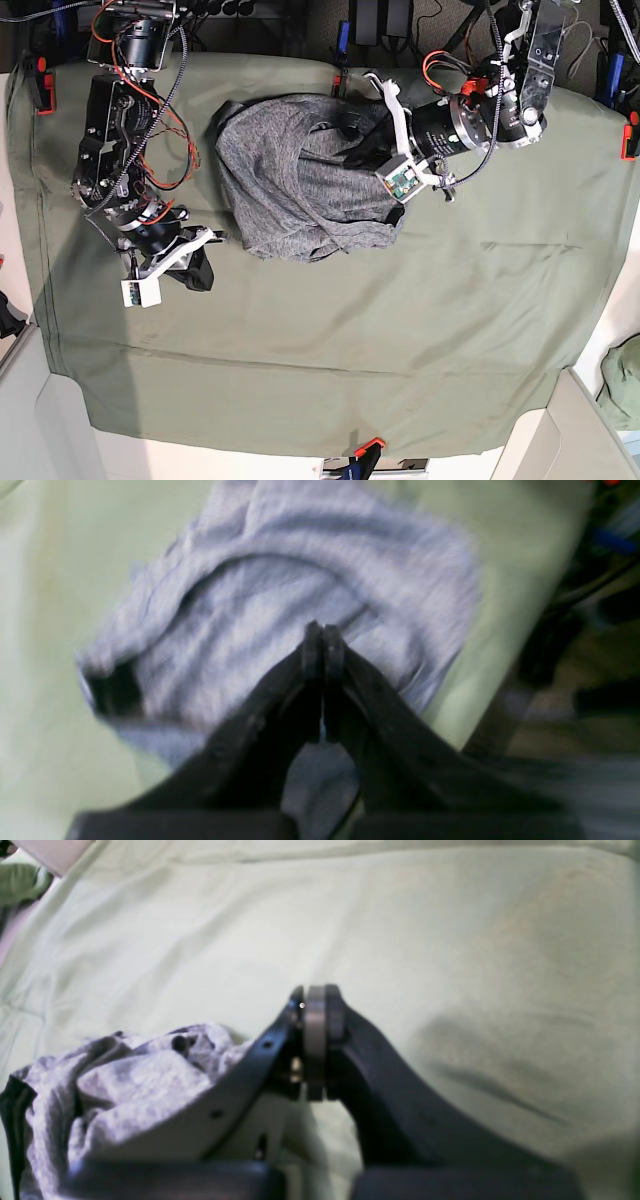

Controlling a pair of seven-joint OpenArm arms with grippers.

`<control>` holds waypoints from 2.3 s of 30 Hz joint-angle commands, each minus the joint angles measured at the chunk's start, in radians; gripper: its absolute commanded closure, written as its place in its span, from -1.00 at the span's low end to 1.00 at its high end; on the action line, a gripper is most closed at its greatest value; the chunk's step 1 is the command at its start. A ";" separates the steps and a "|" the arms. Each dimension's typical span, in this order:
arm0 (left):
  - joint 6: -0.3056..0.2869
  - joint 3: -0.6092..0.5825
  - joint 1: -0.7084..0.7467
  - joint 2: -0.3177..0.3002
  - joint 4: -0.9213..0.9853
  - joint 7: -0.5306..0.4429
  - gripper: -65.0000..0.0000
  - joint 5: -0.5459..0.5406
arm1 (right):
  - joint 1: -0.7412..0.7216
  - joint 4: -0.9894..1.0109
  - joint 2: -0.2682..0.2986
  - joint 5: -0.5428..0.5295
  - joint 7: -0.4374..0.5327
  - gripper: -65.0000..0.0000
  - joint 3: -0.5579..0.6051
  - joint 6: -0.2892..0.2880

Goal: Fold the T-shirt properly
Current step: 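Fold the other shirt end with the right gripper toward the middle, then release the shirt and move both grippers aside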

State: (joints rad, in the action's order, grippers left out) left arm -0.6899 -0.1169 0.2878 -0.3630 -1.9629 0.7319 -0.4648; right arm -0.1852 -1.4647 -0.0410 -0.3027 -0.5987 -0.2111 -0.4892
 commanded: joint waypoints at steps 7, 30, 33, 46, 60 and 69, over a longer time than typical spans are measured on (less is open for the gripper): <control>-0.008 0.010 -0.005 -0.071 0.051 -0.021 1.00 0.037 | -0.022 -0.016 0.000 -0.019 0.026 1.00 0.002 -0.009; -0.008 0.178 0.005 -0.203 -0.027 0.088 1.00 -0.197 | -0.022 -0.016 0.027 -0.006 0.061 1.00 0.002 -0.009; -0.008 0.180 0.045 -0.206 -0.074 0.127 1.00 -0.272 | -0.023 -0.015 0.027 -0.001 0.073 1.00 0.002 -0.009; -0.008 0.176 0.236 -0.238 -0.161 0.092 1.00 -0.213 | -0.034 -0.015 0.027 0.000 0.106 1.00 0.002 -0.009; -0.008 0.161 0.245 -0.201 -0.109 -0.009 1.00 -0.087 | -0.056 -0.015 0.027 0.011 0.098 1.00 0.002 -0.009; -0.008 0.144 0.244 -0.158 -0.103 -0.037 1.00 -0.022 | -0.056 -0.015 0.027 0.011 0.079 1.00 0.004 -0.009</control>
State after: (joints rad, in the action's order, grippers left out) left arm -0.6930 0.0204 0.5343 -0.5121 -2.0556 0.7155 -0.4789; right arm -0.2142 -1.4647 -0.0166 -0.2790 -0.5396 -0.2092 -0.4900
